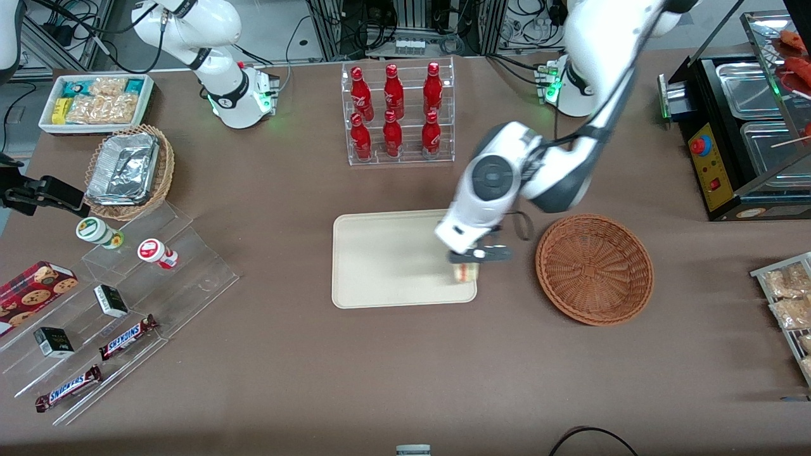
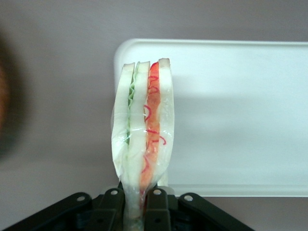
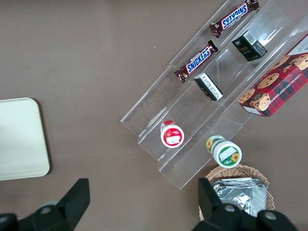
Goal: Place sandwich from basket to tray
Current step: 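Carry the sandwich with the left gripper over the cream tray, then lower the sandwich onto the tray and open the left gripper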
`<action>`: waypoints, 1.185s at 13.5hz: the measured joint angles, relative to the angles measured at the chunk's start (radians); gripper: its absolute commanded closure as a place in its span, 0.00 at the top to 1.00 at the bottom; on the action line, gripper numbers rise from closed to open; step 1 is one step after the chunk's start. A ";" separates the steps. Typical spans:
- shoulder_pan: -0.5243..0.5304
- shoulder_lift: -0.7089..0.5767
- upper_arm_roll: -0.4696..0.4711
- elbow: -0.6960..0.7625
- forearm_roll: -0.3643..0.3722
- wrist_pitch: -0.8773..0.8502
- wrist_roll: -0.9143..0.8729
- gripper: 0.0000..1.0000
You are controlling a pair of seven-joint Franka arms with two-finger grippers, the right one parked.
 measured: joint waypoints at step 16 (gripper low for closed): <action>-0.181 0.352 0.009 0.348 0.053 0.002 -0.273 1.00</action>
